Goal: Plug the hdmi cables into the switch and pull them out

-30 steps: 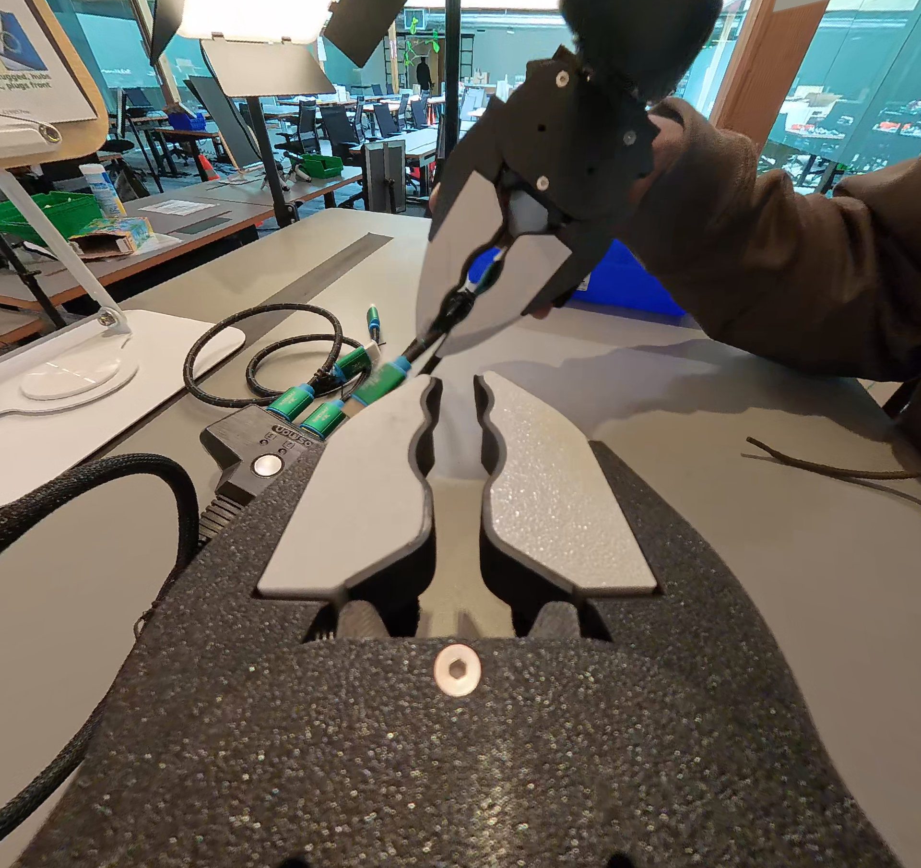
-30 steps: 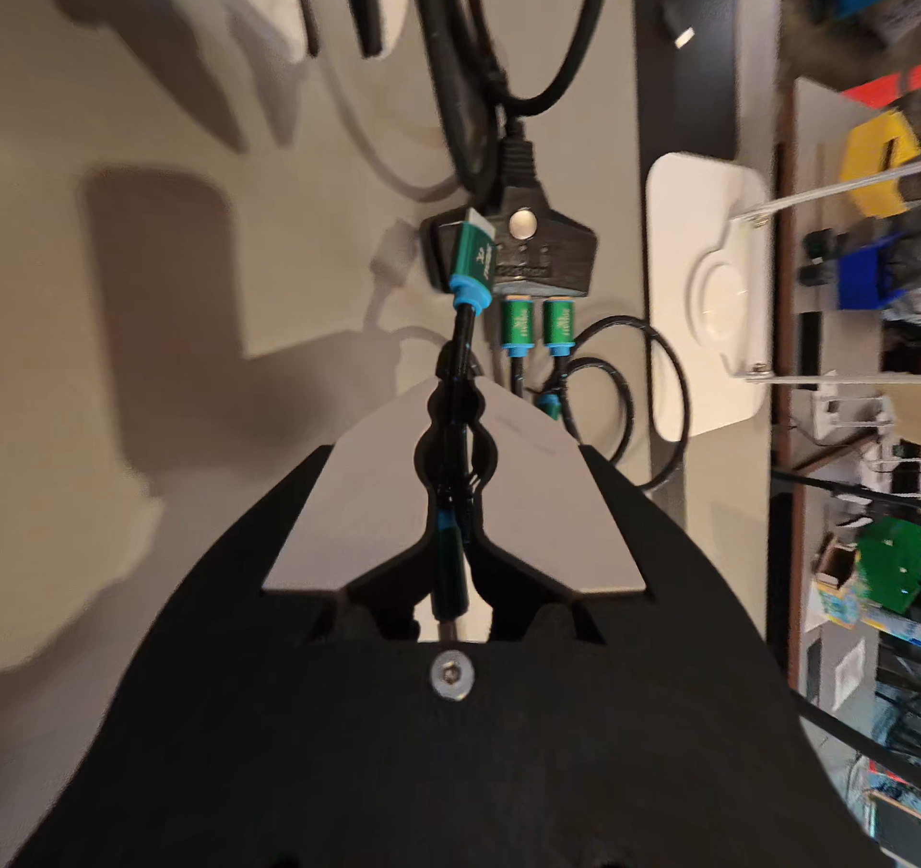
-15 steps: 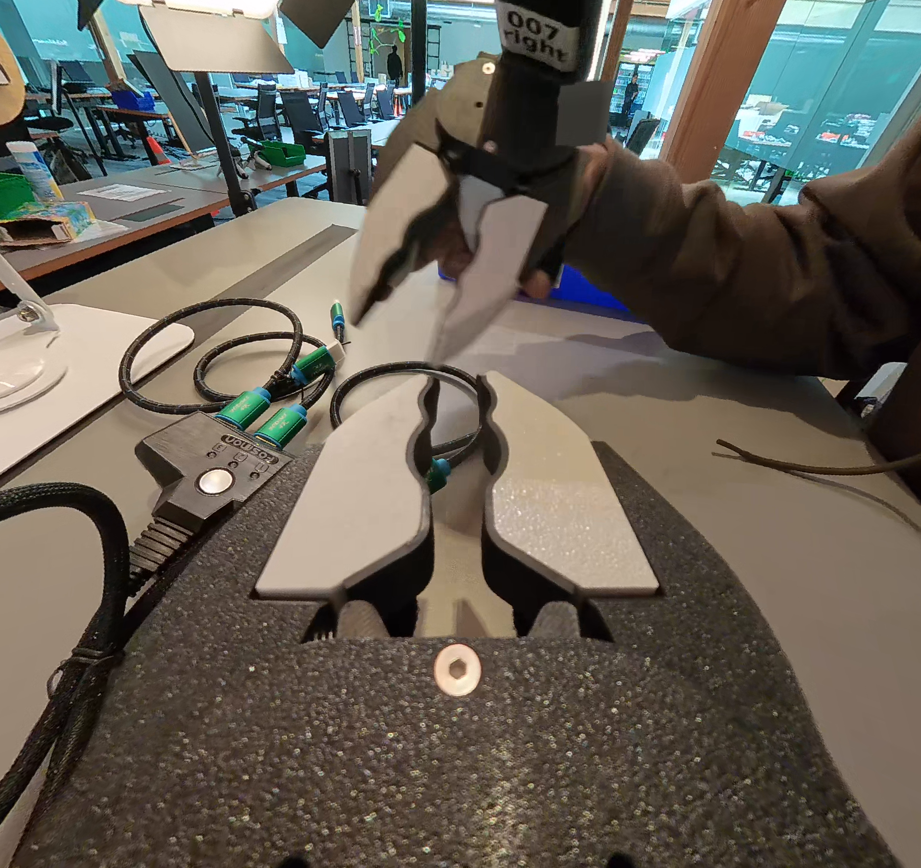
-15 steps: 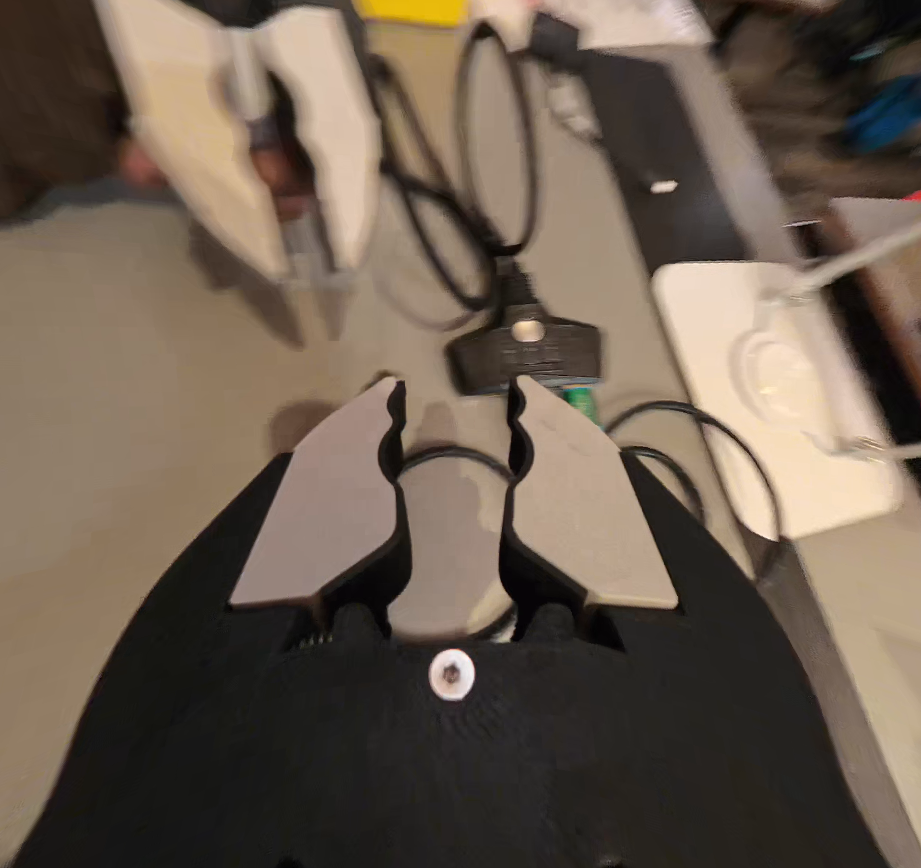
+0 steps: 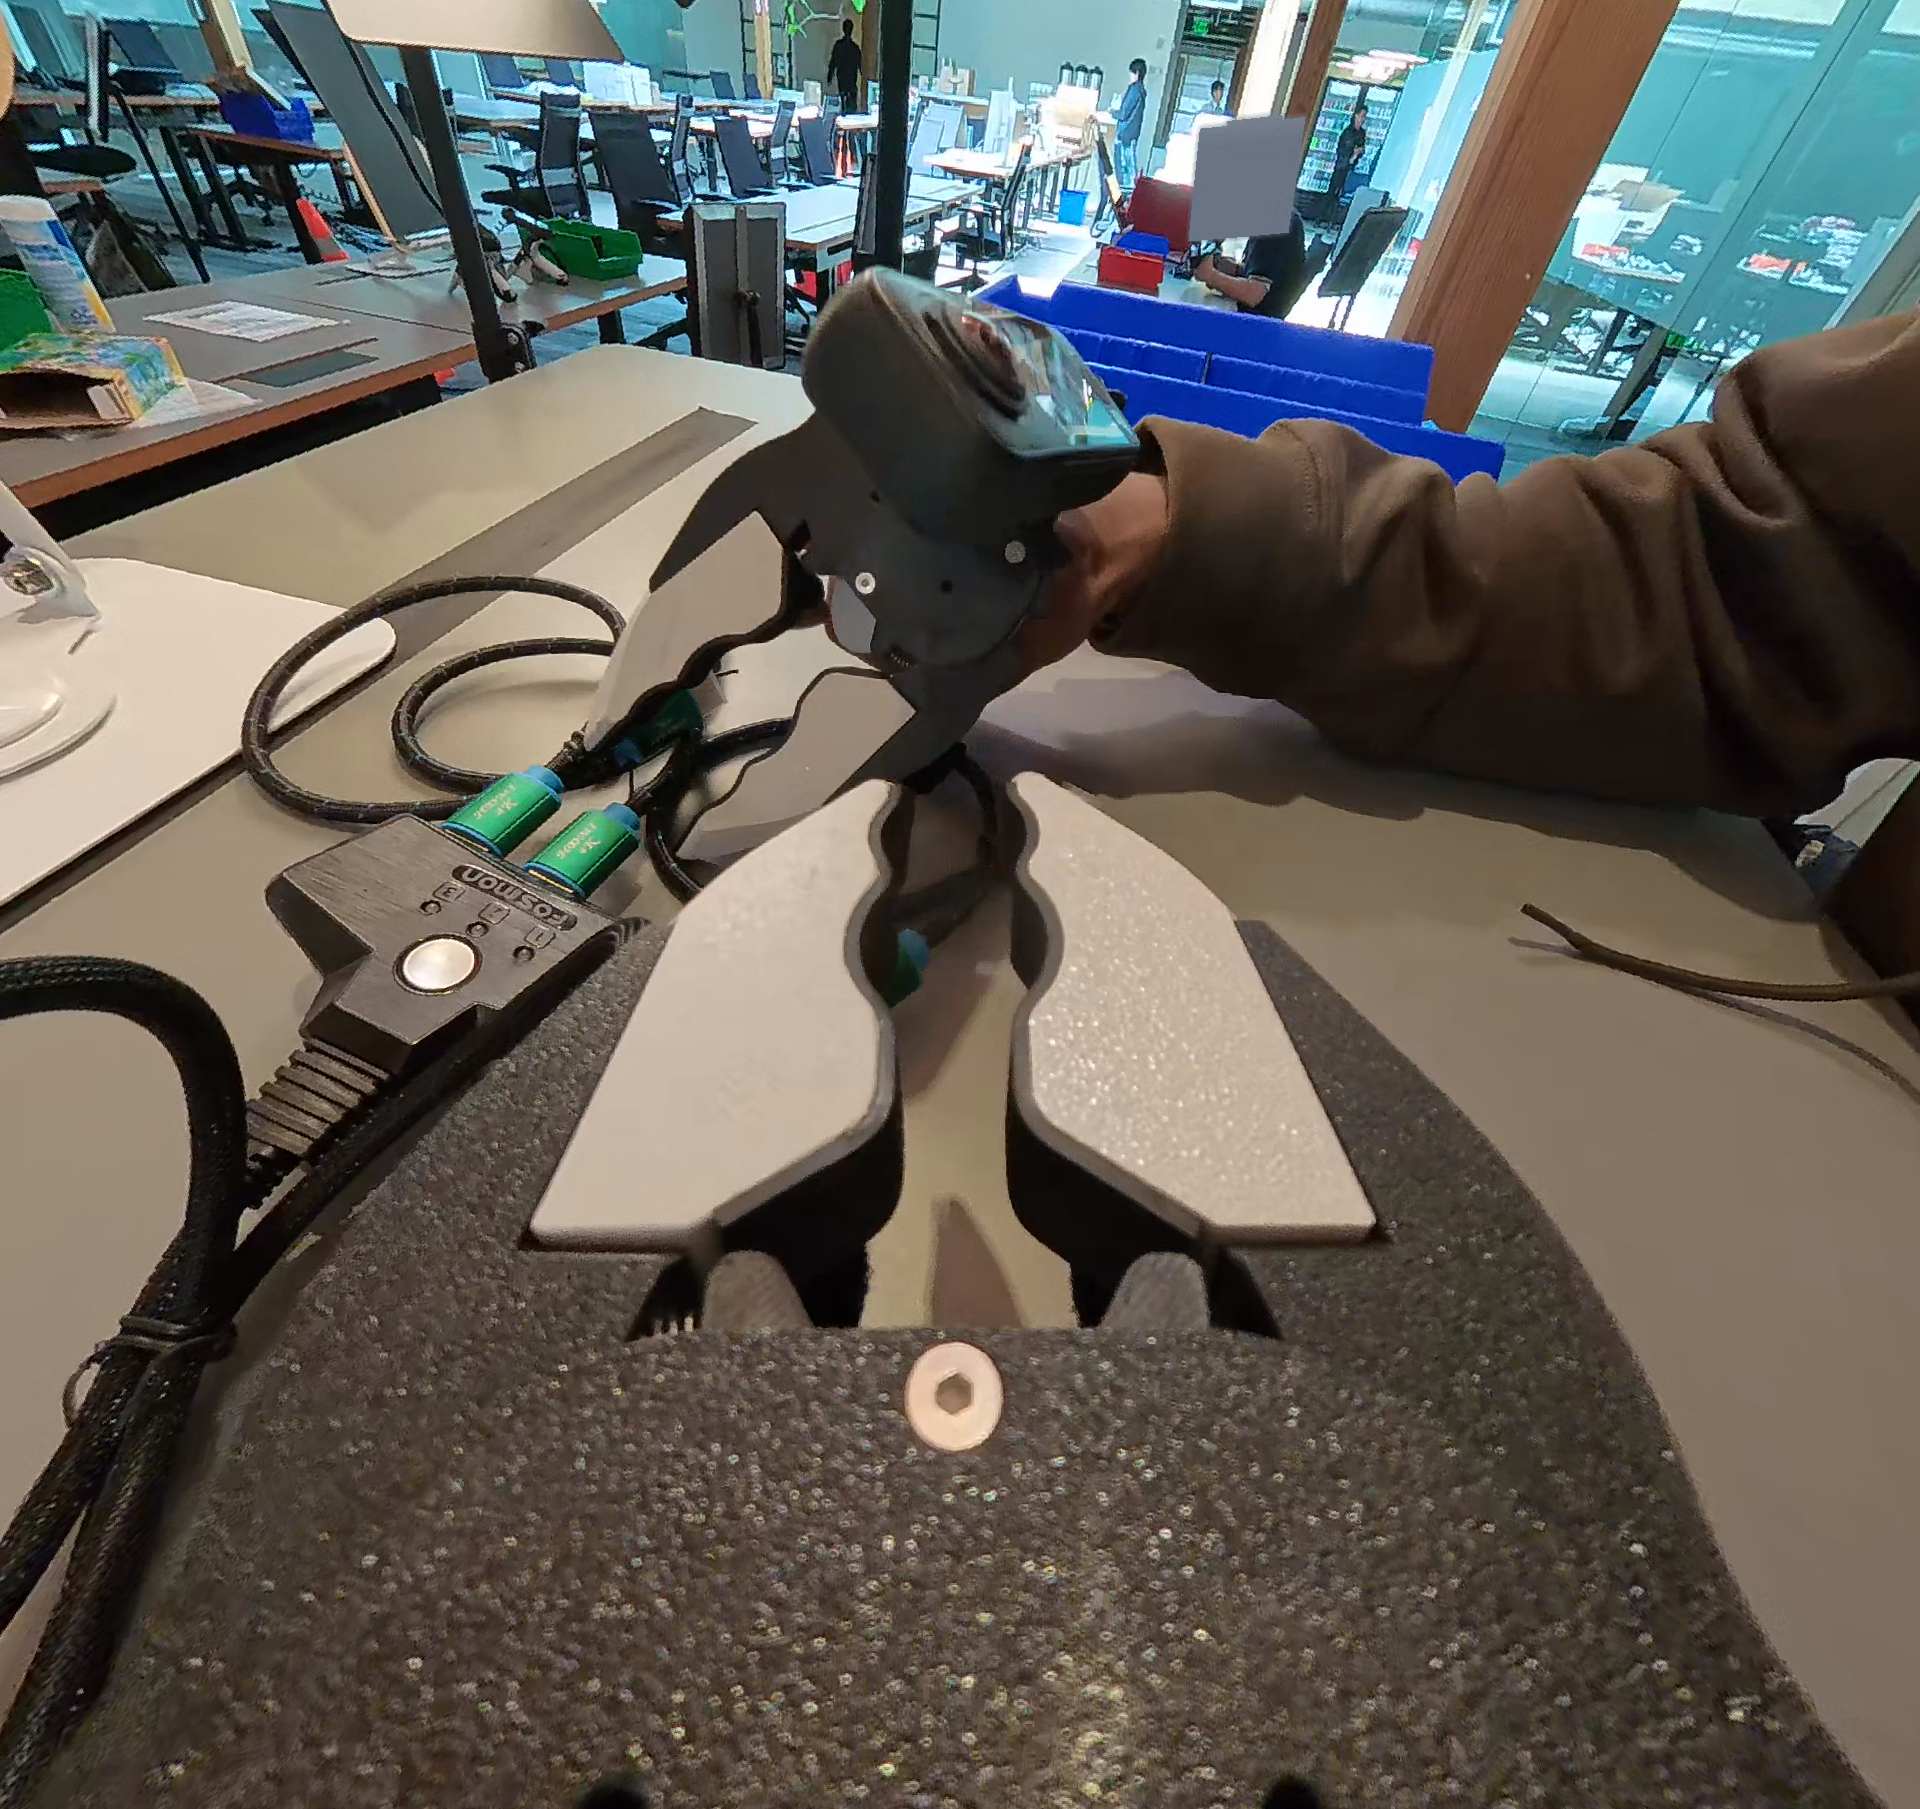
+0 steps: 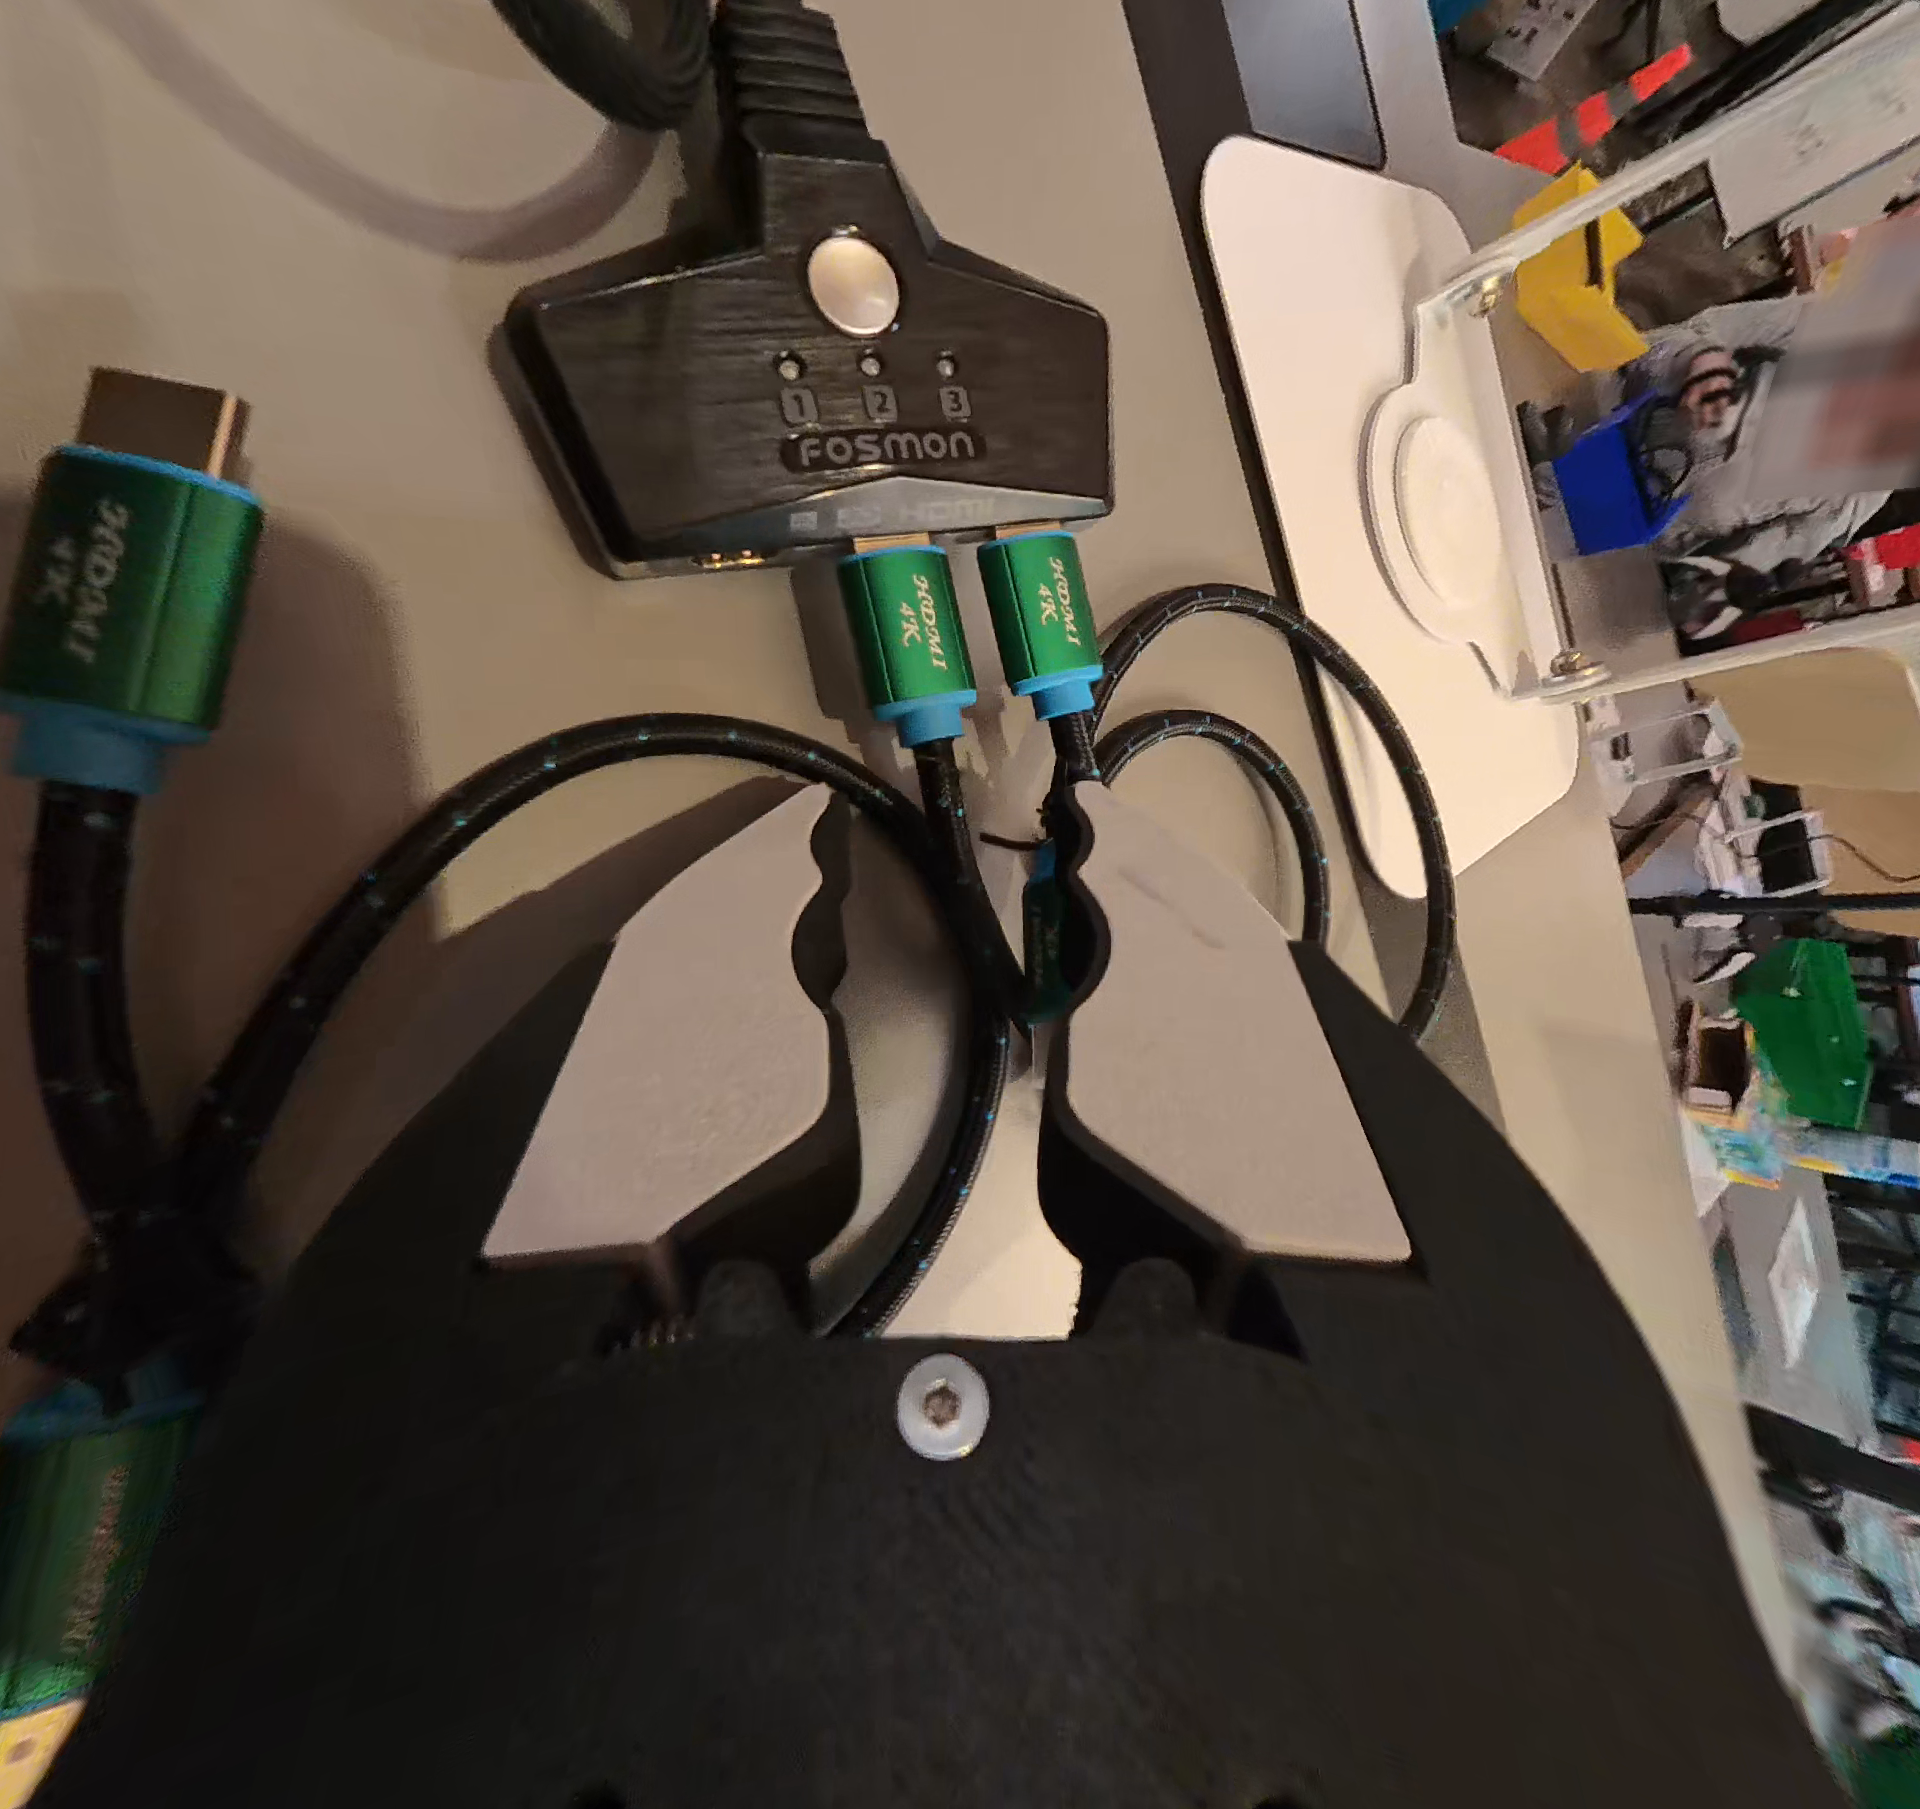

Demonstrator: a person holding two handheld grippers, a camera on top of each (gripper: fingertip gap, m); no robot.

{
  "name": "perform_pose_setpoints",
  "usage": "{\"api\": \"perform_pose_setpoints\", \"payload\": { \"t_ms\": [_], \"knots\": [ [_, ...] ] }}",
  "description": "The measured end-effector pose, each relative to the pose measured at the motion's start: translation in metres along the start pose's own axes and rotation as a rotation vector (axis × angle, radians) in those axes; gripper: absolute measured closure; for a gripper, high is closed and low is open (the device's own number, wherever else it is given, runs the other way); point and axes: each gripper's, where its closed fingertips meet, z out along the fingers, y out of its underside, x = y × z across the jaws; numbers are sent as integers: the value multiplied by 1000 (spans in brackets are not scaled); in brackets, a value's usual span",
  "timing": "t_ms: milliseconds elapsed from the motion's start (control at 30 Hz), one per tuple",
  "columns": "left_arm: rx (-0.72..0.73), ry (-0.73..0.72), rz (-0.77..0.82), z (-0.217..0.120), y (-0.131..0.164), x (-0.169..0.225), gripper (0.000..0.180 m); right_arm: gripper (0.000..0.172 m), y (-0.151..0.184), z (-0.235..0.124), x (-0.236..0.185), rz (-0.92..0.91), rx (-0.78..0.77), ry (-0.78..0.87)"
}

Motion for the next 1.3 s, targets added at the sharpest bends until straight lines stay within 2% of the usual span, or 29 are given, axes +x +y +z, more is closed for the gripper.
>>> {"api": "perform_pose_setpoints", "payload": {
  "t_ms": [233, 300, 500, 567, 800, 967, 1033, 1167, 1300],
  "knots": [
    [-21, -11, -20, 3, 4, -4, 164, 137, 1, 2, 0, 70, -7, -7],
    [-36, -18, -27, 4, 7, -5, 164, 150, 3, 3, 5, 26, -15, 45],
    [-86, -37, -41, 4, 14, -8, 164, 157, -2, 3, 10, -114, 13, 148],
    [-112, -52, -41, 3, 19, -11, 163, 166, -6, 3, 10, -179, 20, 191],
    [-172, -136, -26, -1, 28, -24, 164, 166, -15, 0, 11, -217, 51, 236],
    [-194, -166, -29, -4, 31, -29, 163, 166, -26, -7, 18, -170, 88, 265],
    [-168, -113, -70, -4, 28, -22, 163, 166, -28, -7, 20, -142, 90, 272],
    [-110, 138, -283, -6, 23, 8, 158, 166, -29, -8, 25, -92, 92, 286],
    [-183, 267, -405, -10, 37, 26, 156, 166, -31, -11, 30, -12, 115, 283]
  ]
}}
